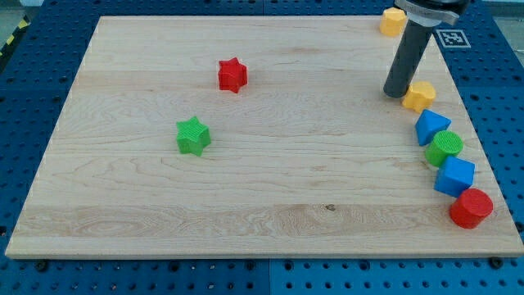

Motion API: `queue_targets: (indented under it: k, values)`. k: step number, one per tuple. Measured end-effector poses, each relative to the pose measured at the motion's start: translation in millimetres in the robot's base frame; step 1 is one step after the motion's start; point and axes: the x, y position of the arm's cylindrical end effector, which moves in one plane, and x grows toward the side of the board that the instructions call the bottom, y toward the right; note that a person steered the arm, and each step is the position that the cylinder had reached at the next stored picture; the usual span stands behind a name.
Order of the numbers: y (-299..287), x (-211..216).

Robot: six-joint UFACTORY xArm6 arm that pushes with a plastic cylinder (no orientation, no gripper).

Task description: Move the red star to the top of the yellow heart

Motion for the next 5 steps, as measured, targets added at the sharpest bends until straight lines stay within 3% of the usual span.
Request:
queue_targets:
  k: [2,5]
  values:
    - [8.7,-35.5]
    - [36.7,-12.3]
